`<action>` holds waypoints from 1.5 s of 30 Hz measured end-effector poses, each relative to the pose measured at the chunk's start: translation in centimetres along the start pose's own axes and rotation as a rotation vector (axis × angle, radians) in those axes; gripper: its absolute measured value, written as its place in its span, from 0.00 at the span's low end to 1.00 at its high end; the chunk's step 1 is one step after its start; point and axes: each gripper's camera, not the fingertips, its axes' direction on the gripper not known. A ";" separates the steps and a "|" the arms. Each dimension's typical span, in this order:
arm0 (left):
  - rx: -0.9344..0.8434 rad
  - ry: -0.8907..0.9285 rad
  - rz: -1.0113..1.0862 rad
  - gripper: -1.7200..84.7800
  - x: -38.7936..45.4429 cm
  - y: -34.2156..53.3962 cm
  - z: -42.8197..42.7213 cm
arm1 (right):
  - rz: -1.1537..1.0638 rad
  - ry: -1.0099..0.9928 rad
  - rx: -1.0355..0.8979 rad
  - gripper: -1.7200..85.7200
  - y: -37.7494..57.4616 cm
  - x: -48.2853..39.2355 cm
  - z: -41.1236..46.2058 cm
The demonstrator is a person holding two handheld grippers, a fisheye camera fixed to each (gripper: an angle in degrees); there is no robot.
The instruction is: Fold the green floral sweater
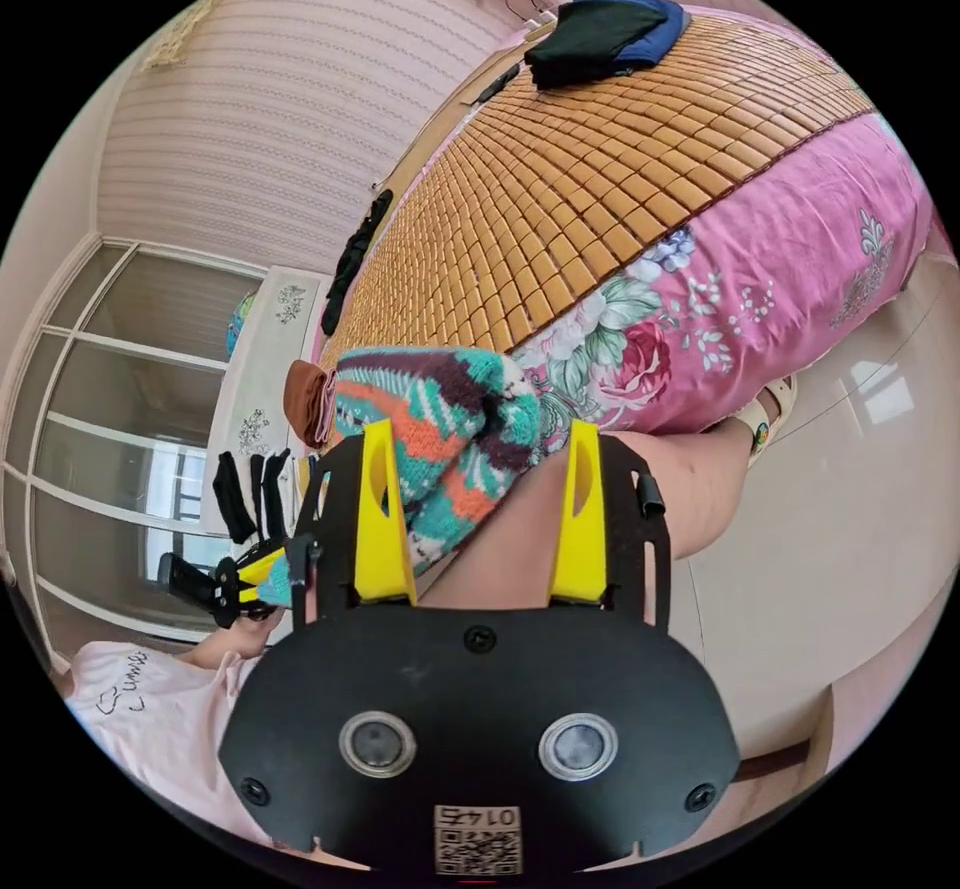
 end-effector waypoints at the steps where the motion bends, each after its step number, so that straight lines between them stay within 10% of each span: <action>1: 0.009 -0.012 -0.003 0.09 0.0 0.4 -0.6 | -0.008 -0.067 -0.034 0.24 0.1 0.1 0.7; 18: 0.317 -0.030 -0.607 0.09 -7.8 14.5 -16.2 | -0.608 -0.129 -0.163 0.08 8.7 -20.4 2.1; 45: 0.248 -0.173 -1.176 0.03 -28.6 19.9 -18.3 | -0.868 0.459 -0.402 0.07 1.8 -34.1 62.0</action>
